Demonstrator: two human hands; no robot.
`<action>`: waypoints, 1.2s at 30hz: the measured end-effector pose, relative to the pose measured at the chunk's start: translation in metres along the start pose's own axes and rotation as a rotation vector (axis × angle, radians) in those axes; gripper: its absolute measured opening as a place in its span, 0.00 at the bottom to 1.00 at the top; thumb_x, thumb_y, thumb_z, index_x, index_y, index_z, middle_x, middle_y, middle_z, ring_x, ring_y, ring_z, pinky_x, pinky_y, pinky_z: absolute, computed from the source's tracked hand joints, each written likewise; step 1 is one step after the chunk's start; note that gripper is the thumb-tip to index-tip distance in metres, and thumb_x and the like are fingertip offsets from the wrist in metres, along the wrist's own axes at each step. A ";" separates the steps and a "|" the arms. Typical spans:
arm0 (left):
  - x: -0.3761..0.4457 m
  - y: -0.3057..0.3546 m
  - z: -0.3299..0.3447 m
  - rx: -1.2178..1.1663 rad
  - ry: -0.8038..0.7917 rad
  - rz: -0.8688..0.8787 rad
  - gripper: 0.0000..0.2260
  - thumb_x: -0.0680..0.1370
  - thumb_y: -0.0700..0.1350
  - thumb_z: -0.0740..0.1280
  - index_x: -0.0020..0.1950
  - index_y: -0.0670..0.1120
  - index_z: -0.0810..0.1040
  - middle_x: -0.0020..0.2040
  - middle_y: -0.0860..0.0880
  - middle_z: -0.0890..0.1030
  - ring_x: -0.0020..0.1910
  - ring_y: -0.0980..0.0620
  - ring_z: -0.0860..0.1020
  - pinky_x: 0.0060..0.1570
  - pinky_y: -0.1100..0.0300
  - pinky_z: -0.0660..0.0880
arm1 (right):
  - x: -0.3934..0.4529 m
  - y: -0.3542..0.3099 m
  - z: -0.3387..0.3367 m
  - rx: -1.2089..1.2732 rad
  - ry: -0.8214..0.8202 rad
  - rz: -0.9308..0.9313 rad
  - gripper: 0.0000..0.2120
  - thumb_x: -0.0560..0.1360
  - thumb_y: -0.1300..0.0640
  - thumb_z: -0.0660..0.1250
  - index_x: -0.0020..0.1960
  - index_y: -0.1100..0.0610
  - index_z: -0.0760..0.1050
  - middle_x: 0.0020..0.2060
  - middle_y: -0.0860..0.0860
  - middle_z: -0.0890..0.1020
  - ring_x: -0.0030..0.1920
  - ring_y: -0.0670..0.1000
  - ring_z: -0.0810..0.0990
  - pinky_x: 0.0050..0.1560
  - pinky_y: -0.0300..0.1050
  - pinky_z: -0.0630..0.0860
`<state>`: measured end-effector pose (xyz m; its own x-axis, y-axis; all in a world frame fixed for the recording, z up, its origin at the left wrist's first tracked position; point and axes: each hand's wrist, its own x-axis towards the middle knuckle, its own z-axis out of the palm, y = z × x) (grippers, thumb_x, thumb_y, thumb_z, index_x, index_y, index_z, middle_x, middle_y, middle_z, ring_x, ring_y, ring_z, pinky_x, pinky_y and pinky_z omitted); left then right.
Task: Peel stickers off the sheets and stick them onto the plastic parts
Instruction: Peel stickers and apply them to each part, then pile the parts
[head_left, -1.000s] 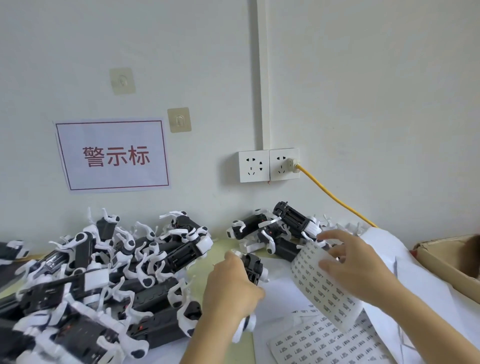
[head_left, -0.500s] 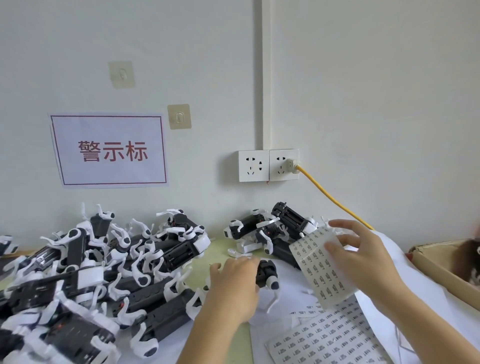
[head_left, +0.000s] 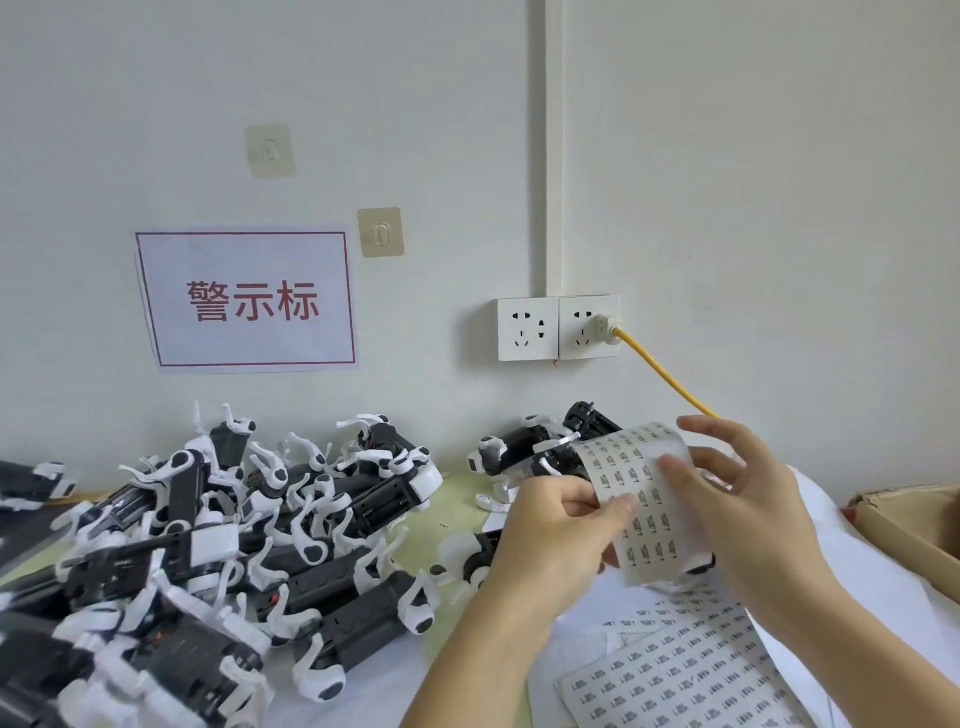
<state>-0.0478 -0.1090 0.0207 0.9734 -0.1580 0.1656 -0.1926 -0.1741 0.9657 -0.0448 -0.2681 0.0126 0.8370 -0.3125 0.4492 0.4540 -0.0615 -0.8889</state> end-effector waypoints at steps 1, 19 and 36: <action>0.000 0.000 0.001 -0.061 0.016 -0.002 0.06 0.78 0.46 0.72 0.42 0.49 0.83 0.37 0.52 0.86 0.31 0.59 0.81 0.32 0.66 0.75 | -0.001 0.001 0.002 0.010 -0.013 0.008 0.12 0.77 0.58 0.71 0.53 0.41 0.78 0.42 0.50 0.86 0.39 0.52 0.85 0.40 0.60 0.83; 0.007 -0.004 -0.010 0.046 0.590 0.143 0.12 0.73 0.49 0.76 0.45 0.52 0.73 0.40 0.50 0.78 0.39 0.55 0.78 0.35 0.67 0.70 | -0.004 -0.001 0.004 0.079 -0.332 0.255 0.10 0.74 0.61 0.71 0.35 0.63 0.83 0.36 0.60 0.83 0.36 0.53 0.82 0.35 0.40 0.76; -0.001 -0.004 0.003 0.749 0.180 0.469 0.09 0.81 0.45 0.65 0.45 0.47 0.83 0.41 0.52 0.75 0.41 0.50 0.74 0.42 0.54 0.74 | -0.012 -0.006 0.008 -0.377 -0.324 0.041 0.15 0.78 0.63 0.69 0.33 0.59 0.81 0.27 0.52 0.83 0.26 0.43 0.78 0.28 0.34 0.73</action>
<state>-0.0482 -0.1109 0.0165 0.7670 -0.2284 0.5996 -0.5438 -0.7274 0.4186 -0.0548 -0.2565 0.0132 0.9308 -0.0145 0.3654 0.3273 -0.4125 -0.8501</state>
